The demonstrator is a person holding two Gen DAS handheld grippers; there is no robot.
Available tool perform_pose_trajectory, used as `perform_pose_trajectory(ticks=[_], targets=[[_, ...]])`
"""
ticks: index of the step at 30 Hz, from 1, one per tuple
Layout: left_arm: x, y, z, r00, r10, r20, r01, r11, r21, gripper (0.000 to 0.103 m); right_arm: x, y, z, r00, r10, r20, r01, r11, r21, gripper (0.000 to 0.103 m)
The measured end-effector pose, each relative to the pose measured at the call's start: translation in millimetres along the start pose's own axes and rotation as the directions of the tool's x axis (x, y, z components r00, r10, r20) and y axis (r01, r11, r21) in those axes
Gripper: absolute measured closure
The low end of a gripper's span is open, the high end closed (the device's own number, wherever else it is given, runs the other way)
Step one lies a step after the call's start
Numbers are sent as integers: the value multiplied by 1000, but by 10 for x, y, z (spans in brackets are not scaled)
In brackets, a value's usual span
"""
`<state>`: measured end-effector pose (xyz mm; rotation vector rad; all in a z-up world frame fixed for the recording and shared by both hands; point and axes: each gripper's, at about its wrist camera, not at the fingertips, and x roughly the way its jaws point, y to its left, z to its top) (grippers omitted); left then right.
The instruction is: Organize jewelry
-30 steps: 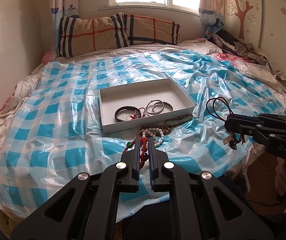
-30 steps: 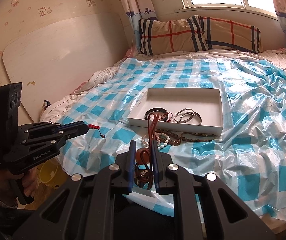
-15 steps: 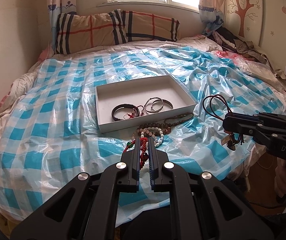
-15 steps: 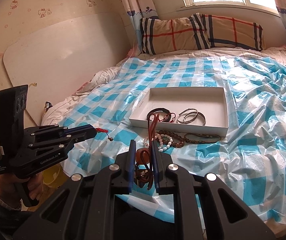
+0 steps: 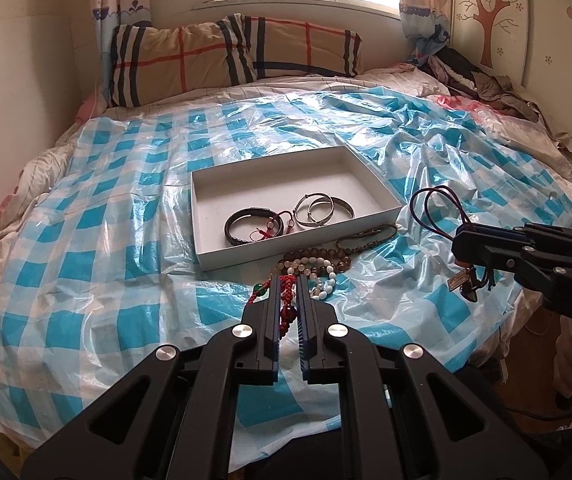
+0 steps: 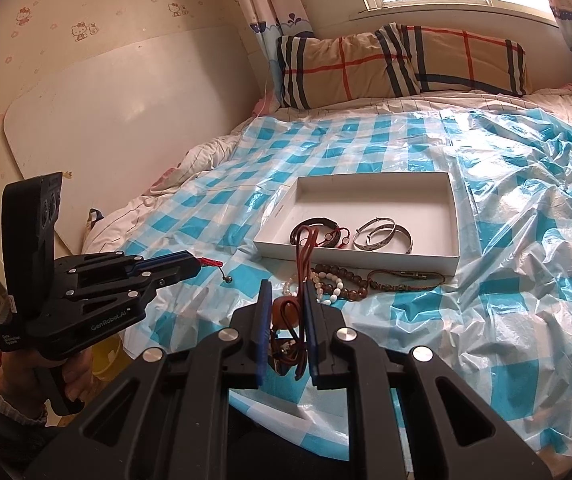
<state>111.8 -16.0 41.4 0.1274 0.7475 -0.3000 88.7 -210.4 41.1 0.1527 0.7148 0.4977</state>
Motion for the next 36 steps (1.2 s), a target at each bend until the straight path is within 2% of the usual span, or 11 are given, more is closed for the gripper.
perform_pose_trajectory(ticks=[17, 36], targets=[[156, -31, 130, 1000, -1, -4, 1, 1000, 8, 96, 130, -99, 82, 1000, 14, 7, -14, 1000, 11, 87], [455, 191, 236, 999, -31, -13, 30, 998, -62, 96, 397, -252, 182, 1000, 28, -1, -28, 999, 28, 87]])
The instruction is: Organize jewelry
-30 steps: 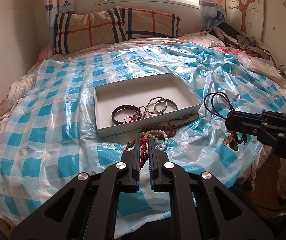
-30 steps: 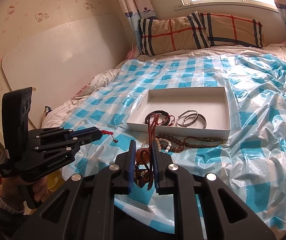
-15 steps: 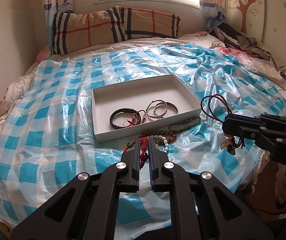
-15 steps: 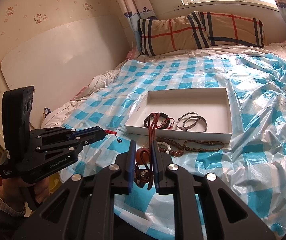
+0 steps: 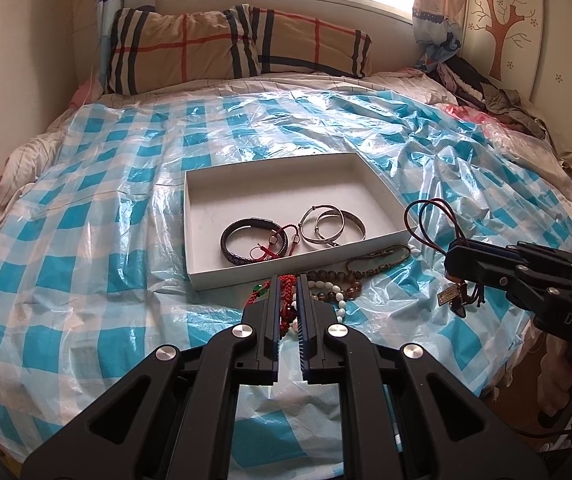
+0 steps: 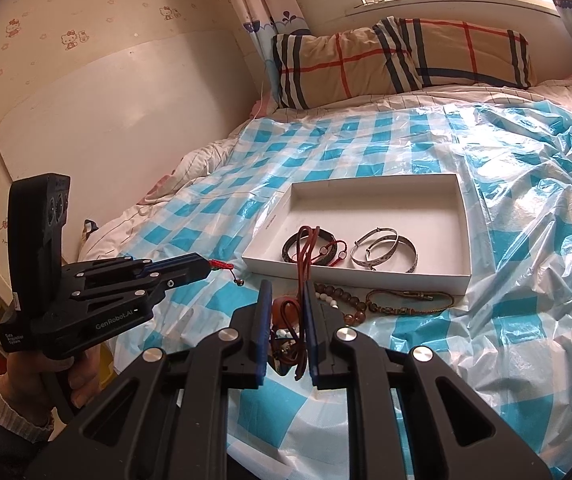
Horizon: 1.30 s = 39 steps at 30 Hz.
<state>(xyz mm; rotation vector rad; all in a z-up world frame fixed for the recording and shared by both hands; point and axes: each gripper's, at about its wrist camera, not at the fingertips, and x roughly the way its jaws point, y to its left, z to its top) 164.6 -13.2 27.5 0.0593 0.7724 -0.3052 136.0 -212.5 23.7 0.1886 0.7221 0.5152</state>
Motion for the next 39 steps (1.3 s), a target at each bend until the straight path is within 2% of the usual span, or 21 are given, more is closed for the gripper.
perform_pose_trajectory(ticks=[12, 22, 39], targets=[[295, -2, 246, 1000, -5, 19, 5, 1000, 7, 96, 331, -149, 126, 1000, 3, -18, -3, 1000, 0, 87], [578, -45, 468, 999, -7, 43, 8, 1000, -14, 96, 576, -331, 347, 1000, -15, 0, 15, 1000, 0, 87], [887, -32, 602, 997, -12, 70, 15, 999, -40, 96, 879, -479, 504, 999, -52, -10, 52, 998, -23, 87]])
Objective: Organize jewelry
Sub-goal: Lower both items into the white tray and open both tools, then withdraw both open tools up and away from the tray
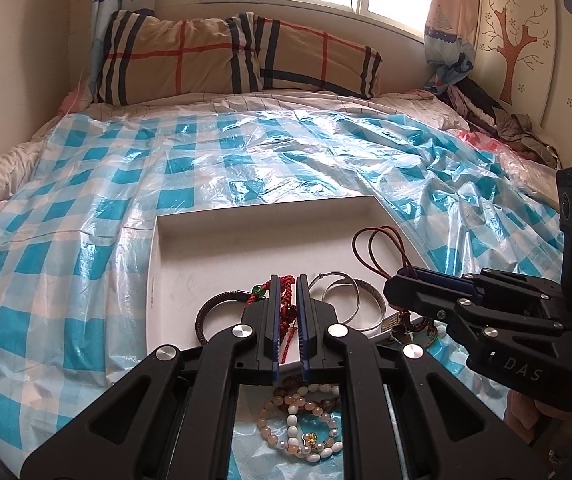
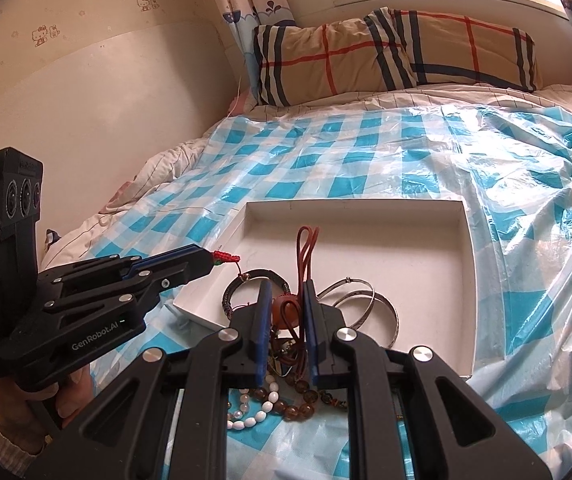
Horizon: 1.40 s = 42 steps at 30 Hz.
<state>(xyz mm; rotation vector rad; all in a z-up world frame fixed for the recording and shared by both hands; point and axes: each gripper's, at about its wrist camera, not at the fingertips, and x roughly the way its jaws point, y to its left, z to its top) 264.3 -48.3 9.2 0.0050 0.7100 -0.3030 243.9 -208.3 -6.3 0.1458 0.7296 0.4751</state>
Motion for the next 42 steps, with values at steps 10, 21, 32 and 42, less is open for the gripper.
perform_pose_trajectory(ticks=[10, 21, 32, 42], targets=[[156, 15, -60, 999, 13, -50, -13, 1000, -9, 84, 238, -39, 18, 998, -38, -41, 38, 999, -5, 72], [-277, -30, -266, 999, 17, -34, -18, 999, -51, 50, -201, 92, -201, 997, -60, -50, 60, 998, -6, 62], [-770, -12, -658, 996, 44, -83, -50, 996, -76, 40, -805, 211, -558, 994, -96, -45, 96, 995, 6, 55], [-1168, -315, -671, 999, 35, -36, -35, 999, -9, 28, -1213, 321, -684, 994, -105, -12, 105, 994, 8, 53]])
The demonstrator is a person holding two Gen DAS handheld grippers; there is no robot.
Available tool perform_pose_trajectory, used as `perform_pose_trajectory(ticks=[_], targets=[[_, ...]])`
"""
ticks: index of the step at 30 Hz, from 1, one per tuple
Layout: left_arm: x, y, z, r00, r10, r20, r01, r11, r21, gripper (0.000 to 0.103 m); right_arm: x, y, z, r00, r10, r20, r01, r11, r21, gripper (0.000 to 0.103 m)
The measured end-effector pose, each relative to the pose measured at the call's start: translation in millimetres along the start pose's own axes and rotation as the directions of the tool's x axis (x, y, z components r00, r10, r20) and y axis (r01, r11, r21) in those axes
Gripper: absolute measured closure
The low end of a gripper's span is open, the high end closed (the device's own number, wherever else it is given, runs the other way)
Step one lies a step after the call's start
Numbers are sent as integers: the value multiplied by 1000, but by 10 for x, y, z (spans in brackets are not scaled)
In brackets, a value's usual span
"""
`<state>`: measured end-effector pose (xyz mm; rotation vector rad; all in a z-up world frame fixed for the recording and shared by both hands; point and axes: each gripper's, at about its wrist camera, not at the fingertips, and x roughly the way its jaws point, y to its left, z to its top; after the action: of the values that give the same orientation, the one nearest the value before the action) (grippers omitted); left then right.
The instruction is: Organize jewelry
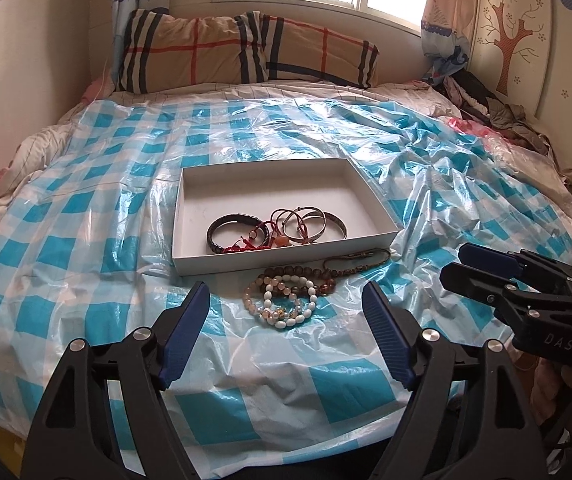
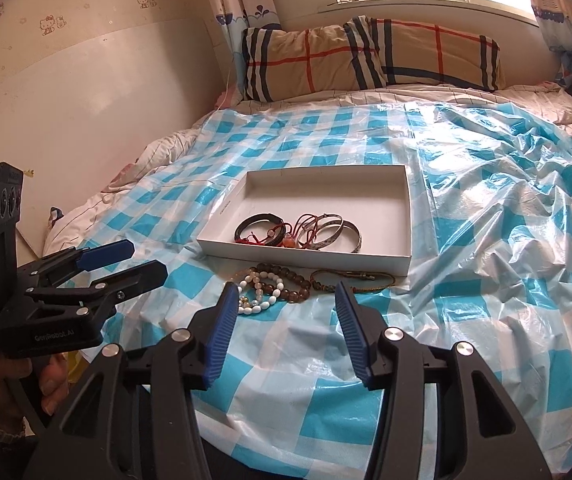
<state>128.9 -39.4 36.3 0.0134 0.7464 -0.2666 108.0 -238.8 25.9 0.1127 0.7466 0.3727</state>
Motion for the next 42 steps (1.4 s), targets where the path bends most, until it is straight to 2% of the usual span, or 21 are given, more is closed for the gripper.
perform_pose_trajectory(ticks=[9, 42], targets=[[-156, -105, -53, 1000, -1, 6, 1, 1000, 29, 25, -170, 8, -79, 1000, -5, 12, 5, 1000, 6, 51], [-60, -195, -154, 999, 7, -43, -3, 997, 76, 20, -171, -40, -142, 1000, -3, 7, 3, 1000, 20, 50]])
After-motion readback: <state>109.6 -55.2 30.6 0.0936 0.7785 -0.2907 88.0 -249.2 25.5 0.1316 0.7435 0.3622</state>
